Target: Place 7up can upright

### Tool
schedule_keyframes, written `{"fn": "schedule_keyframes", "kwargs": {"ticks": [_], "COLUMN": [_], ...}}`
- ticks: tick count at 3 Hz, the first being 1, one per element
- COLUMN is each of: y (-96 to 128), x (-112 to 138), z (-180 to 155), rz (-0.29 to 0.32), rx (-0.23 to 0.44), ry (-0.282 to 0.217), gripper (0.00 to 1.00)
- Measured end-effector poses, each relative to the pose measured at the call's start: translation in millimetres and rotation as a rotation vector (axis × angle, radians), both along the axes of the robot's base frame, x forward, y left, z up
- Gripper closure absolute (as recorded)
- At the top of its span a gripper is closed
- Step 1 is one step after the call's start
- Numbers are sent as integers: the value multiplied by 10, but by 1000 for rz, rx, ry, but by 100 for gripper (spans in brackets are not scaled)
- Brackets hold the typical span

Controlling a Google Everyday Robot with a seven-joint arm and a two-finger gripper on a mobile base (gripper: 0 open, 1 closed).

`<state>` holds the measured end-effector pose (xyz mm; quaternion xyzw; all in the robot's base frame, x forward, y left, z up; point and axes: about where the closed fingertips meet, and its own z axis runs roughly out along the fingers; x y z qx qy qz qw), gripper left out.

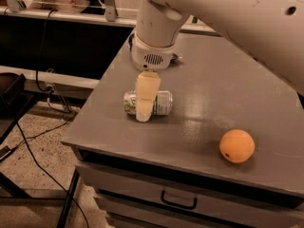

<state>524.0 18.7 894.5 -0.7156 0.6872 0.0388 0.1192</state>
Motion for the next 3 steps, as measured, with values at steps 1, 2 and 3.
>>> {"fn": "schedule_keyframes", "kwargs": {"ticks": [1, 2, 3], "y": [99, 168, 176], "x": [-12, 17, 41], "z": [-123, -312, -510], "rz": [-36, -92, -156], "rx": [-49, -134, -209], "ry": [-12, -19, -25], "gripper": [0, 0, 0]}}
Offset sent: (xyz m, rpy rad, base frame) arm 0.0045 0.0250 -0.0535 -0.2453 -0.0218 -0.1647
